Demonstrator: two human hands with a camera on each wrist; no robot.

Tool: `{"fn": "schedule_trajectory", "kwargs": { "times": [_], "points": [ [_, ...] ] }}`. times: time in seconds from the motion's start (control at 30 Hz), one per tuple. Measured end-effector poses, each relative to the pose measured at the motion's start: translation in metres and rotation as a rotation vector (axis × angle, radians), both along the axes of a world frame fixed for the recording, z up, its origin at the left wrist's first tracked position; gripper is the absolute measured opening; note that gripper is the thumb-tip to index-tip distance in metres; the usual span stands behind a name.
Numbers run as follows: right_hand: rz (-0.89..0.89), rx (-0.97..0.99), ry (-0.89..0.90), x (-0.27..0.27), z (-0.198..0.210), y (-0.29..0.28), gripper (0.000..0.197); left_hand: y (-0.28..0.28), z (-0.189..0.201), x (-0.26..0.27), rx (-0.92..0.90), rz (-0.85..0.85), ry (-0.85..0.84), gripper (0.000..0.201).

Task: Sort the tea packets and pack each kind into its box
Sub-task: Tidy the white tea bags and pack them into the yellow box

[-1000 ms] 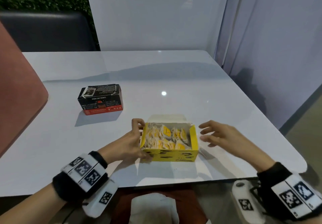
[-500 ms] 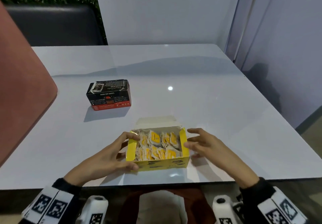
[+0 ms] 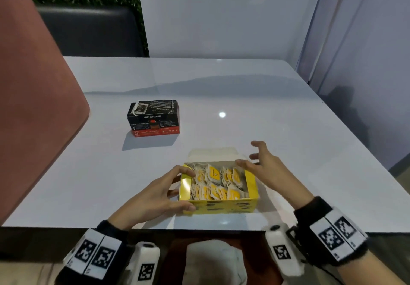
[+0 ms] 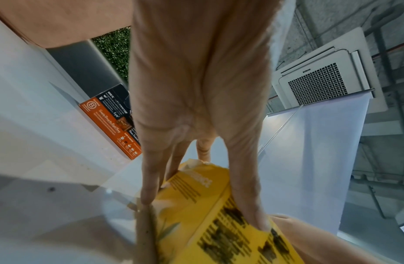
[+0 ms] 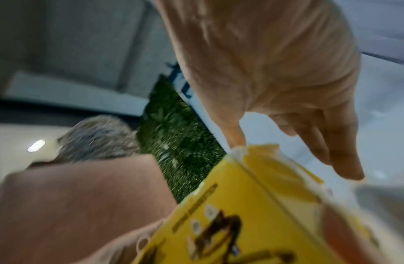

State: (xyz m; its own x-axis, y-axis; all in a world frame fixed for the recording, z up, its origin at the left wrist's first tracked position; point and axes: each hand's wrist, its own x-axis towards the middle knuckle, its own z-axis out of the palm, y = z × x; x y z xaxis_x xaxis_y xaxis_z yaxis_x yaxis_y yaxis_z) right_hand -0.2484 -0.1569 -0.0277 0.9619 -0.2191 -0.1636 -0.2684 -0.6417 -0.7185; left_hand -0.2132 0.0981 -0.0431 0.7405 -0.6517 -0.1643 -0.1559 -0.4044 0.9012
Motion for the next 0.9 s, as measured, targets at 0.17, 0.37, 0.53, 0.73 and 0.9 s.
{"fn": "schedule_trajectory", "kwargs": {
  "times": [0.17,0.37,0.53,0.73,0.9],
  "points": [
    [-0.195,0.674,0.019,0.029,-0.008,-0.015,0.106,-0.008,0.000,0.001,-0.014,-0.027,-0.008,0.053],
    [-0.045,0.526,-0.318,0.032,0.023,-0.017,0.032,-0.009,-0.003,0.003,0.020,-0.028,-0.031,0.054],
    [0.351,0.055,-0.373,-0.005,0.033,-0.012,0.031,-0.009,-0.005,0.002,-0.041,0.001,0.014,0.058],
    [0.566,-0.250,-0.254,-0.045,0.007,-0.015,0.063,-0.010,-0.012,0.003,-0.105,0.042,0.055,0.063],
    [0.544,-0.418,-0.221,-0.045,-0.005,-0.014,0.046,-0.011,-0.016,0.006,-0.069,0.039,0.043,0.063]
  ]
}}
